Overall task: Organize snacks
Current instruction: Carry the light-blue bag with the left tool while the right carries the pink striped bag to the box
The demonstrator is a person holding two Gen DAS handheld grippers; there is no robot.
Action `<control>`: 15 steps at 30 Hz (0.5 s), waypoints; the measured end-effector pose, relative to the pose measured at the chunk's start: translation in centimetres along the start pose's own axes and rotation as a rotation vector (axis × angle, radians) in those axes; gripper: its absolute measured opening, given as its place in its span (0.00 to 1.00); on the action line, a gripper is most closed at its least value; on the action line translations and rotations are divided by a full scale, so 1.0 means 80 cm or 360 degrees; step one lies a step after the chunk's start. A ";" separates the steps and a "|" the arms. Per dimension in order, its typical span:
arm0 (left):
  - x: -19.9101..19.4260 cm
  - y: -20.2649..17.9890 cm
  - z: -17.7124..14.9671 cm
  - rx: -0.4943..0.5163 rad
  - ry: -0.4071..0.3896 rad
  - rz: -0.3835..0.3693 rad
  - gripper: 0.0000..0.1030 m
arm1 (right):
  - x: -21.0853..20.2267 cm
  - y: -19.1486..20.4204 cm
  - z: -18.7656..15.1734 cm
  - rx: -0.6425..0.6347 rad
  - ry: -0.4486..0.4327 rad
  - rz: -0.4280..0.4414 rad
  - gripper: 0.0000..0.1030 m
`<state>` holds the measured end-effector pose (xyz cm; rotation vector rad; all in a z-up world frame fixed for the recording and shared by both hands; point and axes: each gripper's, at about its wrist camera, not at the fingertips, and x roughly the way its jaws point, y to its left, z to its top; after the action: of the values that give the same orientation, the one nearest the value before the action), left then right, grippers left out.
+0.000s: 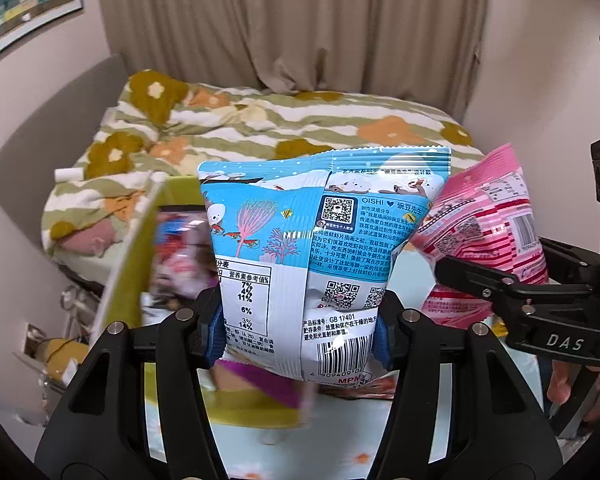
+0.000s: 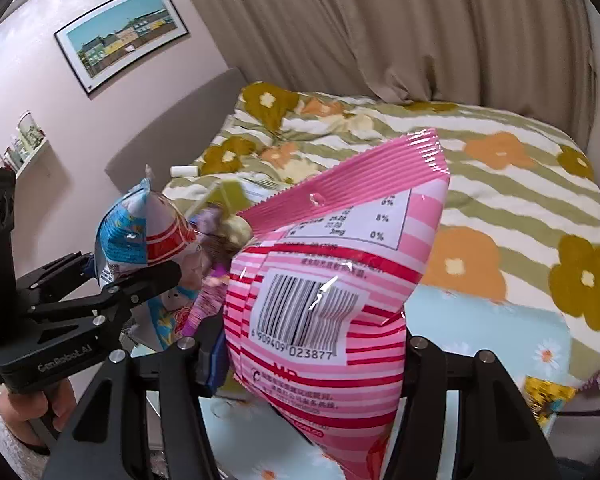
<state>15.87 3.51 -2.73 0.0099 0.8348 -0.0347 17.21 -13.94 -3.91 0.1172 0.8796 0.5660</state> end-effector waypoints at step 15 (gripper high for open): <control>0.060 0.162 -0.013 0.0082 0.0161 -0.0022 0.54 | 0.102 0.121 0.031 0.0160 0.0003 -0.0083 0.52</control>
<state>18.80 16.39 -7.07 0.0548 0.9348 -0.0693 19.14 -1.24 -4.87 0.1847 0.9108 0.4733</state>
